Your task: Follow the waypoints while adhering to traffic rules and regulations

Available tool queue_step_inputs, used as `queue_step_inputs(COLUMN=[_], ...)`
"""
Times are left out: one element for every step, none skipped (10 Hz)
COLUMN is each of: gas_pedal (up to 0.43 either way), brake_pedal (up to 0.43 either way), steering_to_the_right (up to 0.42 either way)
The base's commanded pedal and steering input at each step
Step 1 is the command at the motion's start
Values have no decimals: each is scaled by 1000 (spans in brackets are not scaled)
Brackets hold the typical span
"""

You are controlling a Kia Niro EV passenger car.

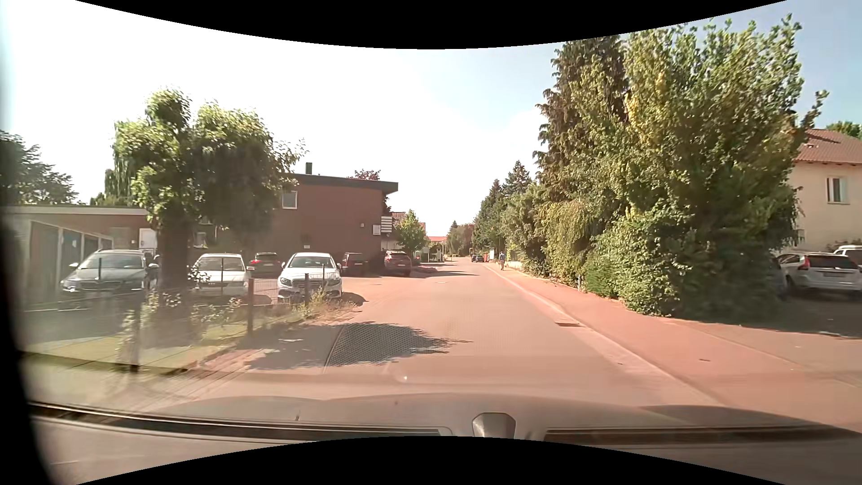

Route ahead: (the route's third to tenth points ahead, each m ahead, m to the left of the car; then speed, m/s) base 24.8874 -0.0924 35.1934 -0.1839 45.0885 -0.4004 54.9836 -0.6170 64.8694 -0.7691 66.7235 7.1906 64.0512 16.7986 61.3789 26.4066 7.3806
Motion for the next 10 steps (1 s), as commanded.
queue_step_inputs(gas_pedal=[138,138,138,138,138,138,138,138,138,138], brake_pedal=[6,6,6,6,6,6,6,6,6,6], steering_to_the_right=[18,23,26,24,23,23,23,22,22,20])
